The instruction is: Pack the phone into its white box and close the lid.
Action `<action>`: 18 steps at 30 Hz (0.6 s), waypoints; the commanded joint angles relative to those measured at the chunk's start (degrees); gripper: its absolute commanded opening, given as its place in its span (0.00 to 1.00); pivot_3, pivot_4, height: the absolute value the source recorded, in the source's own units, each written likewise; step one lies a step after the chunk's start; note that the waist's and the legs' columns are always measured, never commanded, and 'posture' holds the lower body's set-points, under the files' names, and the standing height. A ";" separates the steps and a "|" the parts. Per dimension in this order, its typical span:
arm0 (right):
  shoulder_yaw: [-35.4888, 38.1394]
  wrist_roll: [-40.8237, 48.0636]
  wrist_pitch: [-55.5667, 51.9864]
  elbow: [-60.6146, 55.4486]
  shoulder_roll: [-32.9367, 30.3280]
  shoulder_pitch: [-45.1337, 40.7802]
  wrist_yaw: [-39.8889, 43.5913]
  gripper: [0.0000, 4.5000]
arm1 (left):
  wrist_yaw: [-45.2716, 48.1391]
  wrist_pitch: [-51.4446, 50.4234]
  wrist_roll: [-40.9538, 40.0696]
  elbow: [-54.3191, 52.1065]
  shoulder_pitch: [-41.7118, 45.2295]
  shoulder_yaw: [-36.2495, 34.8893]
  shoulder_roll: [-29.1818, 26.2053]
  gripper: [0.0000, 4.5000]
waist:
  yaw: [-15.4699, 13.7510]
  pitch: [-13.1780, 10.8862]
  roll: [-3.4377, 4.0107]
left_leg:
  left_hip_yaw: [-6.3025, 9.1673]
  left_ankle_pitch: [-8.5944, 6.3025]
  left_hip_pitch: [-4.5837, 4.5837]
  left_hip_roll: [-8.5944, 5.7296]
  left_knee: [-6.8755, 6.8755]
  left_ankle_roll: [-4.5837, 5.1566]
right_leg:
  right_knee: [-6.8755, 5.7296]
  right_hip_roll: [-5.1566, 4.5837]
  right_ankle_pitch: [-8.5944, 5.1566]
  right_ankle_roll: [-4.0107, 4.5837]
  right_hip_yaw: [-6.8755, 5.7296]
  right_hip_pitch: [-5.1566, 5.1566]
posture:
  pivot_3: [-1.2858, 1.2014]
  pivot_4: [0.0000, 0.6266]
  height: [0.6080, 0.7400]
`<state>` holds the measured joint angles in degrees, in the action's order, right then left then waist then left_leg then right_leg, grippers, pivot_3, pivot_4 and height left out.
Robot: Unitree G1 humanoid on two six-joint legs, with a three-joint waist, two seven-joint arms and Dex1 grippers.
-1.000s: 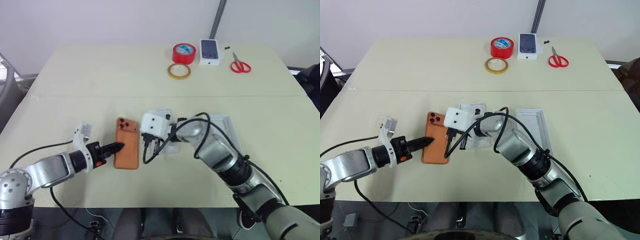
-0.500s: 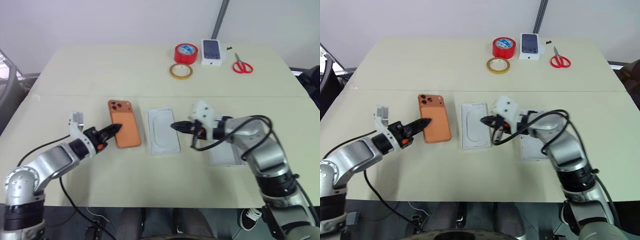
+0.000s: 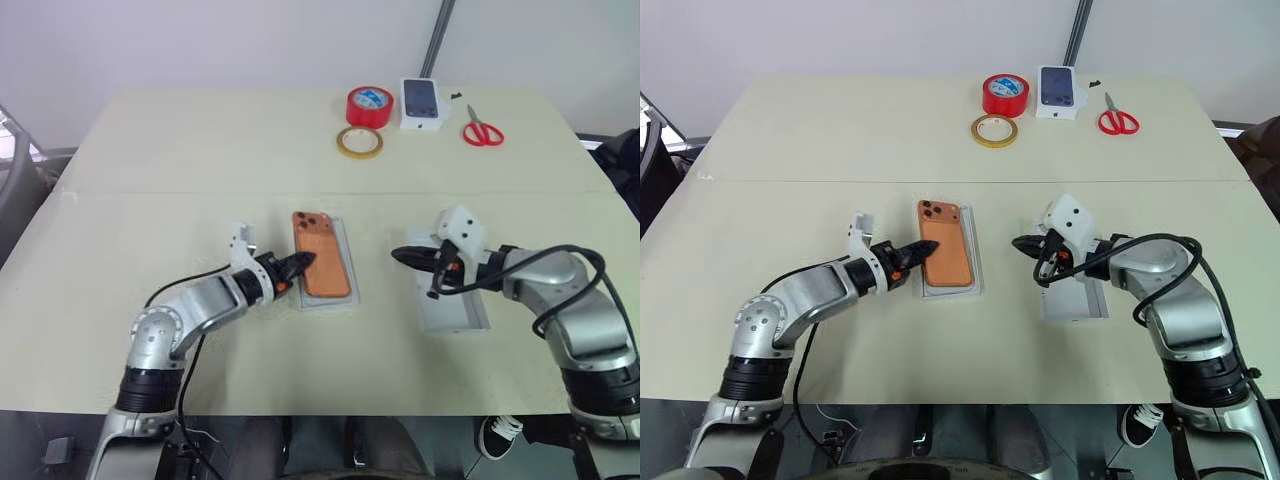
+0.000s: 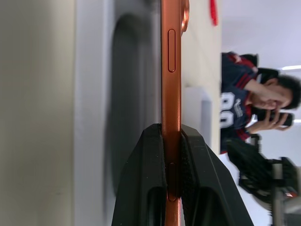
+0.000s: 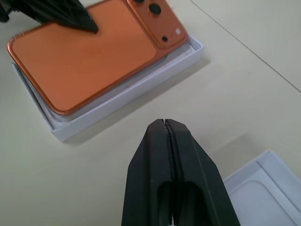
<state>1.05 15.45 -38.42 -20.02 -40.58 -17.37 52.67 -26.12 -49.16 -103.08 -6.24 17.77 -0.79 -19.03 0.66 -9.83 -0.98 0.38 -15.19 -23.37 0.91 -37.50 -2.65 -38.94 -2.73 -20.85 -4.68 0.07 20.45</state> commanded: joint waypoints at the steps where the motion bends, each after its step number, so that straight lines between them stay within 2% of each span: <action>1: 2.27 1.16 1.26 -2.16 -1.29 0.36 -0.74 0.00 | 1.95 -0.77 0.40 -0.79 1.50 -0.95 0.06 0.01 | -0.06 0.00 0.00 | 0.00 0.00 0.00 0.00 0.00 0.00 | 0.00 0.00 0.00 0.00 0.00 -0.01 | 0.52 0.24 1.00; 10: 1.47 1.39 2.25 -2.21 -2.49 1.18 -1.88 0.00 | 4.76 -3.63 3.44 1.33 2.43 -0.71 -0.06 0.01 | -0.08 0.00 0.00 | 0.00 0.00 0.00 -0.01 -0.06 -0.01 | 0.00 0.00 0.00 0.00 0.00 -0.03 | 0.52 0.24 1.00; 14: 0.78 0.96 2.74 -2.19 -3.08 1.45 -2.04 0.00 | 5.52 -4.54 4.03 0.84 2.65 -1.29 -0.54 0.38 | -0.09 0.00 0.00 | 0.00 0.00 0.00 0.00 -0.07 -0.01 | 0.00 0.00 0.00 0.00 0.00 -0.03 | 0.52 0.24 1.00; 18: 0.44 1.03 2.89 -2.46 -3.35 1.55 -2.24 0.00 | 6.03 -5.41 2.18 -1.76 2.36 -3.38 -3.34 0.85 | -0.01 0.00 0.00 | 0.01 0.00 0.01 0.00 -0.08 -0.01 | -0.01 0.00 0.00 0.00 0.00 -0.05 | 0.52 0.24 1.00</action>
<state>0.86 16.07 -36.48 -20.15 -43.04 -15.87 50.61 -20.15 -54.30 -100.01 -6.16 20.19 -1.88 -21.11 0.64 -9.83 -0.98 0.39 -15.19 -23.35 0.91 -37.58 -2.66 -38.96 -2.73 -20.85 -4.68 0.07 20.40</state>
